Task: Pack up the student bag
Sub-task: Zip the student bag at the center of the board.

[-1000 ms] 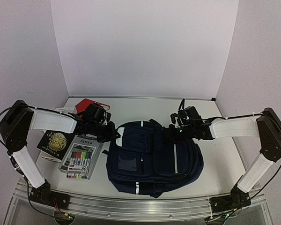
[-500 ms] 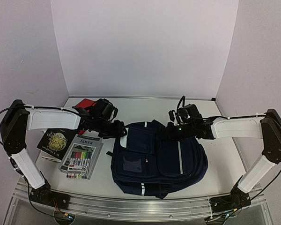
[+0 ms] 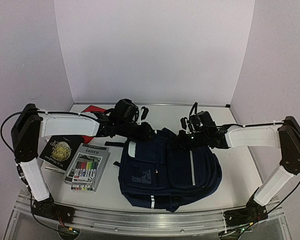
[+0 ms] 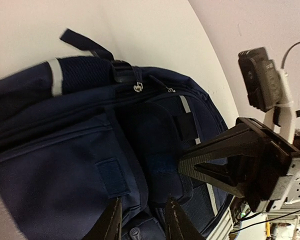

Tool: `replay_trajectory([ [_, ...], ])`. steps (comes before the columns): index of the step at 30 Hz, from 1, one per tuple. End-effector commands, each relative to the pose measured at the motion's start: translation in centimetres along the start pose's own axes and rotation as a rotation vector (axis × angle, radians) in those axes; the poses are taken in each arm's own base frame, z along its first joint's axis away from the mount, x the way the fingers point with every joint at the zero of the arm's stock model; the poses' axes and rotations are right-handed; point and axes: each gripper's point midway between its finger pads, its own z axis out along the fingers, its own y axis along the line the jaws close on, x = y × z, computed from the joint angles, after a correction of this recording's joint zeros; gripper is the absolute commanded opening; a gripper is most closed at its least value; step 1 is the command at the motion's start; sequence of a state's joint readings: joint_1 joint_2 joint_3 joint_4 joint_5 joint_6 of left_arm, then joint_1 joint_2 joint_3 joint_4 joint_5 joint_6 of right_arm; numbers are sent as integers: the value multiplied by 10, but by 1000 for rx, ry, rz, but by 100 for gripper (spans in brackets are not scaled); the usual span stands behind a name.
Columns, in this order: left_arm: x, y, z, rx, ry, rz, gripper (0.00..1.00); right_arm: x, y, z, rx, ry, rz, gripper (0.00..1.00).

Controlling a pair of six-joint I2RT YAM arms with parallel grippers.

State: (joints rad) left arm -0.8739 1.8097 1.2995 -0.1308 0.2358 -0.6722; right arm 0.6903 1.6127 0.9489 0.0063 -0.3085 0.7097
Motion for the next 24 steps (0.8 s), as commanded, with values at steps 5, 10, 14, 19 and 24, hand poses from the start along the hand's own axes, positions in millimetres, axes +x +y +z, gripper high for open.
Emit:
replay_trajectory([
  [5,13,-37,47,237,108,-39,20,-25,18,-13,-46,-108,-11,0],
  [10,27,-24,70,226,145,-63,17,-25,19,-13,-52,-110,-10,0],
  [14,38,3,85,131,166,-83,15,-26,20,-14,-58,-110,-13,0],
  [19,58,47,97,-43,194,-138,12,-25,21,-15,-62,-108,-16,0],
  [24,62,48,102,-28,206,-139,12,-25,21,-16,-64,-110,-14,0],
])
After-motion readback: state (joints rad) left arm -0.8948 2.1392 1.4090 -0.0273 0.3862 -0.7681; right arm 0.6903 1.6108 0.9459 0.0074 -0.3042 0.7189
